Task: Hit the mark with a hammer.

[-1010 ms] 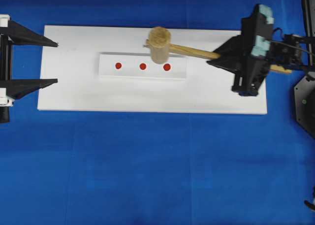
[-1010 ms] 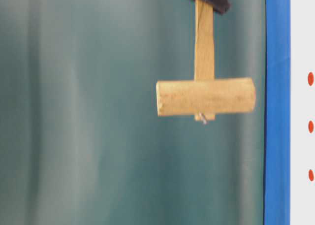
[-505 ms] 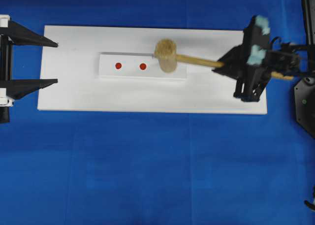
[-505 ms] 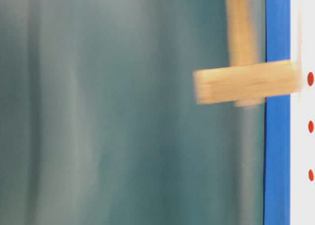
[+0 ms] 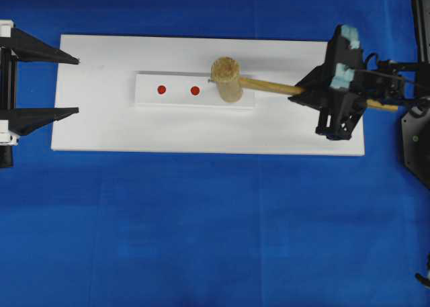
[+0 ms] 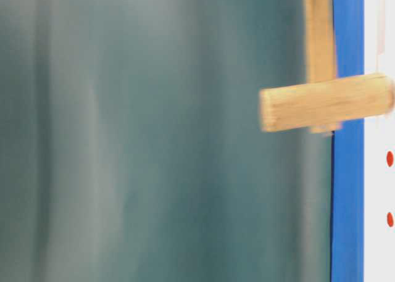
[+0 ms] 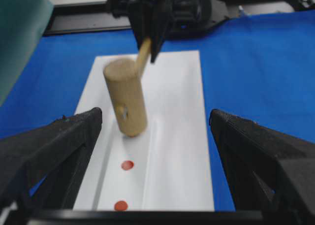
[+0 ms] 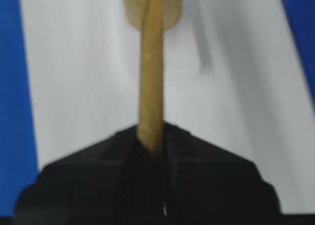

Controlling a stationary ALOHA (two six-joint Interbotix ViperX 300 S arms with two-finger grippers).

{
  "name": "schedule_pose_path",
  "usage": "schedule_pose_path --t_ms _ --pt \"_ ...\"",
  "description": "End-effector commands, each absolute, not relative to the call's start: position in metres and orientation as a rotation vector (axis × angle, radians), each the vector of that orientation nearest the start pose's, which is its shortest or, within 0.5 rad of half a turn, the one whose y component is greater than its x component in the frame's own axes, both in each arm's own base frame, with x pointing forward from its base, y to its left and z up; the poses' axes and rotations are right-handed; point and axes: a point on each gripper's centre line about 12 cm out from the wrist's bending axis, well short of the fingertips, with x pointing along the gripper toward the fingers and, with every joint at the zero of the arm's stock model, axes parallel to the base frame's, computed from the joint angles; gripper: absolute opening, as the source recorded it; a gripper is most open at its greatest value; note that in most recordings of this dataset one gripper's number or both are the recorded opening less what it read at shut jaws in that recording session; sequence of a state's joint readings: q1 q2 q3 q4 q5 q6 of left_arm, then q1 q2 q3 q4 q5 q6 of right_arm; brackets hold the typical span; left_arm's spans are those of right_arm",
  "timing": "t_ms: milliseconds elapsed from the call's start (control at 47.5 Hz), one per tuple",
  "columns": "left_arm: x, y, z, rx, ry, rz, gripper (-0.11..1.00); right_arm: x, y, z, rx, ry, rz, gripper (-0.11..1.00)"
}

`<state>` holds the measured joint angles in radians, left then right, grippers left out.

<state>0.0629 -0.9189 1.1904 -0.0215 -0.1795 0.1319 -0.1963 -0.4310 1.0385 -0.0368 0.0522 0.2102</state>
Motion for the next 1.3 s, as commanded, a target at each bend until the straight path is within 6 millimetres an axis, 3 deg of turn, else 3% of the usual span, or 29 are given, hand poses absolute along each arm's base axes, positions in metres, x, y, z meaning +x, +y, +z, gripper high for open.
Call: schedule_pose_path --t_ms 0,105,379,505,989,1157,1283 --pt "0.205 0.014 0.269 0.105 0.083 0.066 0.88 0.268 -0.054 0.219 0.213 0.534 -0.24 0.02" --pt "0.205 0.014 0.269 0.105 0.085 0.065 0.88 0.263 -0.053 0.236 0.194 0.495 -0.236 0.02" --pt "0.206 0.014 0.268 0.105 0.088 0.064 0.88 0.268 -0.052 0.232 0.197 0.512 -0.232 0.02" --pt "0.209 0.014 0.265 0.097 0.102 0.065 0.89 0.282 -0.051 0.232 0.193 0.491 -0.215 0.02" --pt "0.213 0.016 0.261 0.095 0.105 0.072 0.89 0.372 -0.035 0.235 0.158 0.487 -0.126 0.02" --pt "0.213 0.019 0.261 0.094 0.109 0.084 0.89 0.387 -0.032 0.236 0.146 0.488 -0.112 0.02" --pt "0.213 0.021 0.261 0.079 0.108 0.095 0.89 0.388 -0.032 0.236 0.142 0.487 -0.11 0.02"
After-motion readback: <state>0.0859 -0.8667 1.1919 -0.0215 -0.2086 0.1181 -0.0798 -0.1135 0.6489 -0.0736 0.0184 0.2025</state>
